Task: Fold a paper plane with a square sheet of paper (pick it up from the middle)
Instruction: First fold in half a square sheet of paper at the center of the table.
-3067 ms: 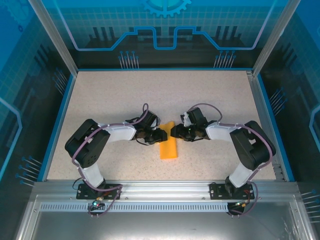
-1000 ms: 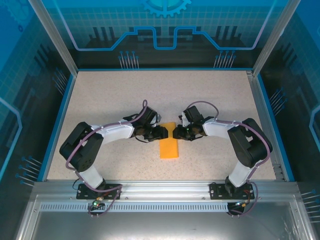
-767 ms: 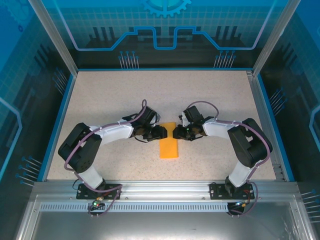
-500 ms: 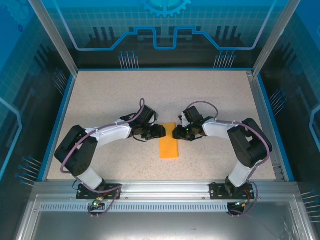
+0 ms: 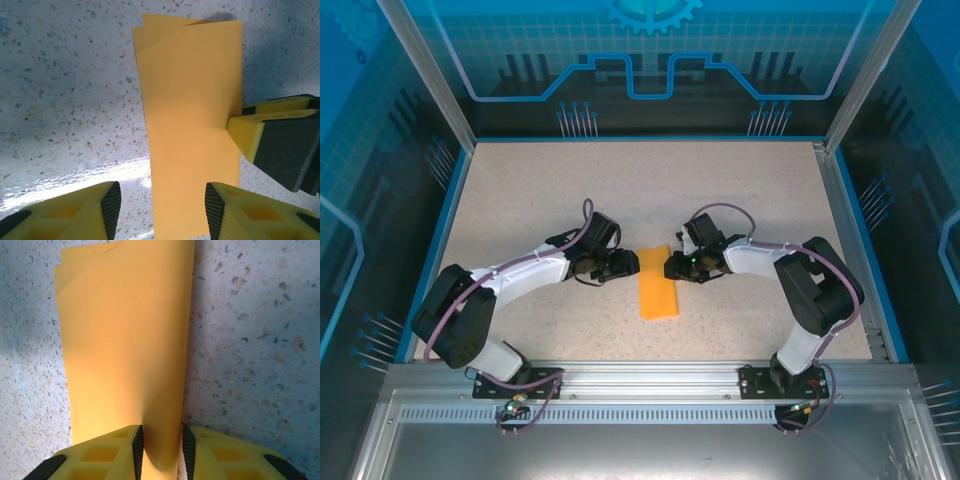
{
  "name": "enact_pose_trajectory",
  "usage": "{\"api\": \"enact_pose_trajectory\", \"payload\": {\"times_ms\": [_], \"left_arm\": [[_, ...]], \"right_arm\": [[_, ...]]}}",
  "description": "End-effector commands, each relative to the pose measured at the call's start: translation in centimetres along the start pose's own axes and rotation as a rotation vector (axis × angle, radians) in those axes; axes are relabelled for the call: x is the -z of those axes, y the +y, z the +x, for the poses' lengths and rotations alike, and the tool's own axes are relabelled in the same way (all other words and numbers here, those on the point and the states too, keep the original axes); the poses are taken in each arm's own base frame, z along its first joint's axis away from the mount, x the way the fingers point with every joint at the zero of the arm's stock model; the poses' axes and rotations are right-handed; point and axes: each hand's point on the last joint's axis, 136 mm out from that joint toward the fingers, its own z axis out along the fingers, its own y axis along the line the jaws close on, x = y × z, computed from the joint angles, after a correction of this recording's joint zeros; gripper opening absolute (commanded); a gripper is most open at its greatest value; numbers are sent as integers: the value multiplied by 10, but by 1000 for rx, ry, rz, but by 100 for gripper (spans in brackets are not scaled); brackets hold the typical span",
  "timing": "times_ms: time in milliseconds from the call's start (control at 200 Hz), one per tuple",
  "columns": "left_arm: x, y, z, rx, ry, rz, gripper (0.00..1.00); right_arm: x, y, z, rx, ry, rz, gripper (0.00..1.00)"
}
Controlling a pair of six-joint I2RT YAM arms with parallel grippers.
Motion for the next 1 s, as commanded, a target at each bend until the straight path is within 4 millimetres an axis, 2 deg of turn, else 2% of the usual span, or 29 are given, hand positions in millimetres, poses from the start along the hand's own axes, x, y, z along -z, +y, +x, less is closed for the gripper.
{"api": "enact_pose_trajectory", "payload": {"times_ms": [0,590,995], "left_arm": [[5,8,3,19,-1,-21,52],[4,12,3,28,5,-16,52],[1,13,5,42,7,-11,52]], "right_arm": [[-7,-4,7,-21,13,21,30],[-9,-8,8,-84,-12,-5,28],[-7,-12,12,-57,3,33,29]]}}
